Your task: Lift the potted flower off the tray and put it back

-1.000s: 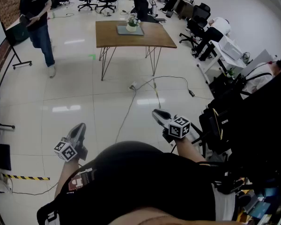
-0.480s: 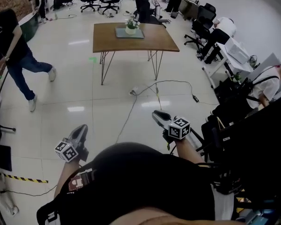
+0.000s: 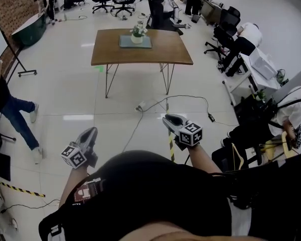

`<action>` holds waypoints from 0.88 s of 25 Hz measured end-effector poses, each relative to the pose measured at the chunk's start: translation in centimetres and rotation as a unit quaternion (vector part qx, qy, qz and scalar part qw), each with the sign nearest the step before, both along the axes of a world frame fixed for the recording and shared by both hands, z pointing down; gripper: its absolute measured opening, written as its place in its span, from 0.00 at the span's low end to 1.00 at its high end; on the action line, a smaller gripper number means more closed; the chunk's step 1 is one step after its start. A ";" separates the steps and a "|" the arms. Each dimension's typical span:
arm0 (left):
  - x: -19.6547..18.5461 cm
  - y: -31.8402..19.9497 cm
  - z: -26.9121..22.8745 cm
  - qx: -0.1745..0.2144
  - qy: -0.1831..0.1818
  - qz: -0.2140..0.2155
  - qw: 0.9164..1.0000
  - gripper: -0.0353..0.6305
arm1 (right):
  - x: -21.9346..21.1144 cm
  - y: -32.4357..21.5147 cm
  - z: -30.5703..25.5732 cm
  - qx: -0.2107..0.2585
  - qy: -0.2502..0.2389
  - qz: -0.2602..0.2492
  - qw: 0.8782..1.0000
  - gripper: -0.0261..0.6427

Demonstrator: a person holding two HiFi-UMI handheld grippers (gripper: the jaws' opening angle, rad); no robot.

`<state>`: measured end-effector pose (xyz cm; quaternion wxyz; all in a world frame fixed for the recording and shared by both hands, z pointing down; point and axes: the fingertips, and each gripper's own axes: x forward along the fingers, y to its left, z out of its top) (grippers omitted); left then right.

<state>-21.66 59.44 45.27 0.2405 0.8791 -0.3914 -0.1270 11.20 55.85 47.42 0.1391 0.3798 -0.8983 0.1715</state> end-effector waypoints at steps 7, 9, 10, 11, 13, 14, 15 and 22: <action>1.8 -7.3 1.7 -0.014 0.003 0.016 1.000 0.05 | 2.4 -5.2 1.5 -0.004 -0.002 0.018 1.000 0.11; 1.7 -10.2 2.3 -0.013 0.009 0.030 0.999 0.05 | 2.3 -6.9 1.4 0.004 0.007 0.029 1.000 0.06; 1.5 -12.1 2.3 -0.010 0.014 0.038 0.999 0.05 | 2.3 -7.9 1.1 0.009 0.012 0.036 0.999 0.06; 1.4 -14.1 2.3 -0.006 0.019 0.047 0.999 0.05 | 2.2 -9.1 0.6 0.014 0.017 0.043 0.999 0.06; 1.2 -18.5 1.9 0.000 0.026 0.069 0.997 0.05 | 2.3 -12.1 -0.6 0.022 0.021 0.067 0.997 0.06; 1.0 -20.6 1.8 0.001 0.028 0.080 0.996 0.05 | 2.4 -13.6 -1.1 0.022 0.020 0.082 0.996 0.06; 0.9 -22.6 1.6 0.001 0.027 0.092 0.995 0.05 | 2.4 -15.0 -1.3 0.020 0.018 0.098 0.995 0.06; -2.2 -34.8 0.8 0.013 0.016 0.156 0.988 0.05 | 0.3 -23.6 -2.1 0.025 0.014 0.176 0.984 0.11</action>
